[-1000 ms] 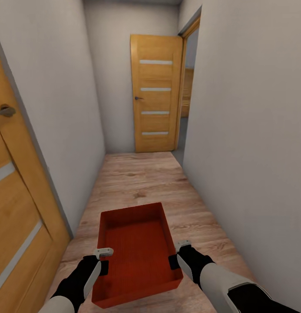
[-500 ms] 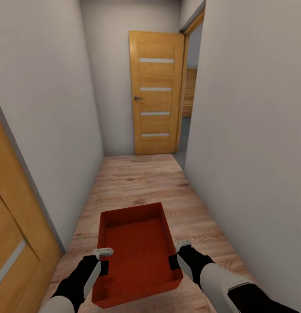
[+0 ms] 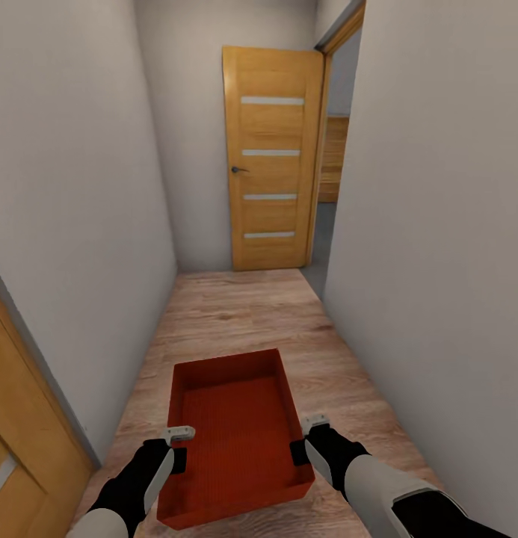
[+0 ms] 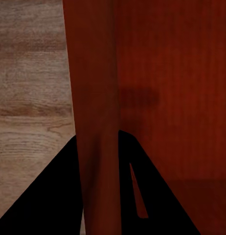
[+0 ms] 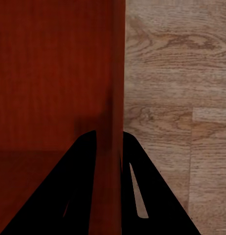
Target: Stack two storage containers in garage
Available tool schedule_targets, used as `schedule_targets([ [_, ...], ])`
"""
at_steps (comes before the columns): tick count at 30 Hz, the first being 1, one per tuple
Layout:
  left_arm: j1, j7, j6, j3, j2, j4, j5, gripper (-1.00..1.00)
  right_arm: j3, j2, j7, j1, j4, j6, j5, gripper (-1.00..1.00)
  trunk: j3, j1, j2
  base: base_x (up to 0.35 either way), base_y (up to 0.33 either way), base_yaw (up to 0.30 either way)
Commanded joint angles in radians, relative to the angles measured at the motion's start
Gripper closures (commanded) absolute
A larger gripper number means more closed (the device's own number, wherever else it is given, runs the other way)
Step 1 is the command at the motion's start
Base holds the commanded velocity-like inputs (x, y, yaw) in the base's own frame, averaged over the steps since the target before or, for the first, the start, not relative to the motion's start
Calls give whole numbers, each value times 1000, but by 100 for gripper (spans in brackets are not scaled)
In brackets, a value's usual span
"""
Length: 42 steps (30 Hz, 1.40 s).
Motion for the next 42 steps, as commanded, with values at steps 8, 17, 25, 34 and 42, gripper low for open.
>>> schedule_targets([
  [8,1,-29,-3,-15,3,2,56,100,17,0,-1,-17,-3,8,18,100,-1,0,0,341,78,0],
  [17,1,-29,-2,-15,2,2,56,100,17,0,-1,-17,-3,8,18,100,-1,0,0,341,78,0],
  [25,1,-29,-2,-15,1,2,56,100,17,0,-1,-18,-3,8,18,100,-1,0,0,341,79,0],
  [34,1,-29,-1,-15,1,2,56,100,17,0,-1,-18,-3,8,18,100,-1,0,0,341,75,0],
  [42,1,-29,-1,-15,1,2,56,100,18,0,-1,-18,-3,8,18,100,-1,0,0,341,73,0],
])
